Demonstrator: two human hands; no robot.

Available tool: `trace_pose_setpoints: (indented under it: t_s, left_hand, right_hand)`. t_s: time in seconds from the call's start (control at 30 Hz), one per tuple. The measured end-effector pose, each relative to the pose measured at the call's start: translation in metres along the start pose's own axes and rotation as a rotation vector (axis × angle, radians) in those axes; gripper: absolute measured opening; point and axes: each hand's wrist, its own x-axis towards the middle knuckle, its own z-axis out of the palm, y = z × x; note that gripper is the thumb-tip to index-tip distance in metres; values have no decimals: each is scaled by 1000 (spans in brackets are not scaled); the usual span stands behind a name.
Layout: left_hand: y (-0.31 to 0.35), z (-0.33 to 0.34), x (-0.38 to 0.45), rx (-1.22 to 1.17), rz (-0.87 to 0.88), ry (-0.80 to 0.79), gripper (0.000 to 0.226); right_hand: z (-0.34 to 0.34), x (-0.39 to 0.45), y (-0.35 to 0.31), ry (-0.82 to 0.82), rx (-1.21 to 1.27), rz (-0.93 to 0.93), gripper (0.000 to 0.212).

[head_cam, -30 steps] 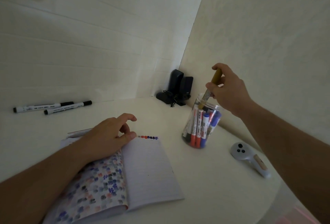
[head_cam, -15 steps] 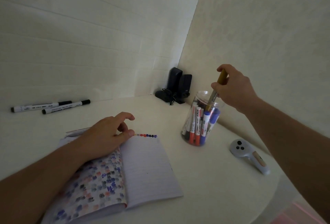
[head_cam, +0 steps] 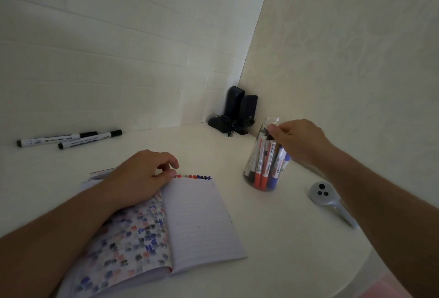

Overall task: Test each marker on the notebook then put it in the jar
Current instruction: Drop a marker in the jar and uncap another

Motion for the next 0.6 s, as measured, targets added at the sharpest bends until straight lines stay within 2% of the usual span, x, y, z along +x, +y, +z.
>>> trace_pose_setpoints:
  t_s: [0.07,0.17,0.2,0.27,0.33,0.43,0.5,0.53,0.6]
  left_hand:
    - [-5,-5,2,66,-36,71,14]
    - [-12,-17,4,236,-174,160,19]
    - [-14,-19,4,293,-234,135,25]
    - [-18,-21,3,395,-348,17,40]
    - [-20,-21,3,434,-391,-60,43]
    - [-21,-22,4,418,-402,-68,33]
    - [-19,-22,4,424,-374,-52,28]
    - [-17,-23,4,407,-336,-11,27]
    - [-10,-26,4,308,-228,130,27]
  right_hand:
    - [3,0,0,45,47,4,66]
    - [10,-3,8,339,80,-134,60]
    - [12,-4,9,371,54,-151,60]
    - [18,-4,7,298,-39,-110,65]
    - [22,-6,3,328,-38,-46,62]
    - [27,-11,-14,632,101,-116,42]
    - [33,-18,-39,740,178,-321,28]
    - [38,-21,-55,709,258,-447,24]
    - [50,-31,-89,469,449,-565,21]
